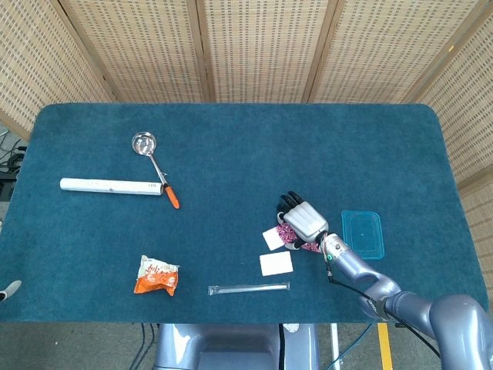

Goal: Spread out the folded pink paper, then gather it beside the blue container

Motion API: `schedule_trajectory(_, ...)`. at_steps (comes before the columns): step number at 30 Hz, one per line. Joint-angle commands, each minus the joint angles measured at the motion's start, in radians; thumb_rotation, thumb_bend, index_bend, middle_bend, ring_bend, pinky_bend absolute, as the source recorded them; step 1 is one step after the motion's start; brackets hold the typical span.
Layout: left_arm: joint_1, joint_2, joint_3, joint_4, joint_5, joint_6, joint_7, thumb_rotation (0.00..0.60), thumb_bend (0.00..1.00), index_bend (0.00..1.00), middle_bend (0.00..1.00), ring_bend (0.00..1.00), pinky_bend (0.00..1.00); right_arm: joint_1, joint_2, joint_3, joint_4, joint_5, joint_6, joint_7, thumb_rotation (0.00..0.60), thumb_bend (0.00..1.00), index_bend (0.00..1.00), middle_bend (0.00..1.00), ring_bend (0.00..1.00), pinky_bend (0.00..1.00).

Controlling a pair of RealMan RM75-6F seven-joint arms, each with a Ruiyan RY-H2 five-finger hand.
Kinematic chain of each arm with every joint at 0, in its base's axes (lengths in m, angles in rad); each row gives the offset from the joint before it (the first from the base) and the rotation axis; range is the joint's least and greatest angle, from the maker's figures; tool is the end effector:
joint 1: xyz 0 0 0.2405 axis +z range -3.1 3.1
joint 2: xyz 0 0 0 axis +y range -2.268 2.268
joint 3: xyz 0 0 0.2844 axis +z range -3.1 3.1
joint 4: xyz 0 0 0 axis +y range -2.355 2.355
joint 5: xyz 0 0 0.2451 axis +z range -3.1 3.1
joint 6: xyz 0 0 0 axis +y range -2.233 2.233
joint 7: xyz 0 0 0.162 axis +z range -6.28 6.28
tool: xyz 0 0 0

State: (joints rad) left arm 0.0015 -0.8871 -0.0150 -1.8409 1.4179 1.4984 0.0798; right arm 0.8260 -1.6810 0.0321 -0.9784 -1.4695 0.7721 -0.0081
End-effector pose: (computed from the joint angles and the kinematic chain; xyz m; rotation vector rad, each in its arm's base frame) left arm -0.3449 0.1630 0.1968 -1.3086 -0.9396 -0.7222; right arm -0.2227 -0.4213 -0.1017 2.1638 -0.7282 0.7047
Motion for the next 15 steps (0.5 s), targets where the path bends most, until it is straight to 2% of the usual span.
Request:
schedule_trajectory(1, 0.000, 0.000, 0.000, 0.000, 0.001, 0.000, 0.000, 0.600, 0.03, 0.00, 0.00, 0.00, 0.00, -0.001, -0.002, -0.001, 0.001, -0.004, 0.004, 0.005, 0.600, 0.39, 0.52, 0.32, 0.00, 0.00)
schedule_trajectory(15, 0.001, 0.000, 0.000, -0.003, 0.002, 0.002, 0.004, 0.600, 0.03, 0.00, 0.00, 0.00, 0.00, -0.003, 0.000, 0.002, 0.011, -0.012, 0.020, 0.033, 0.600, 0.44, 0.54, 0.34, 0.02, 0.00)
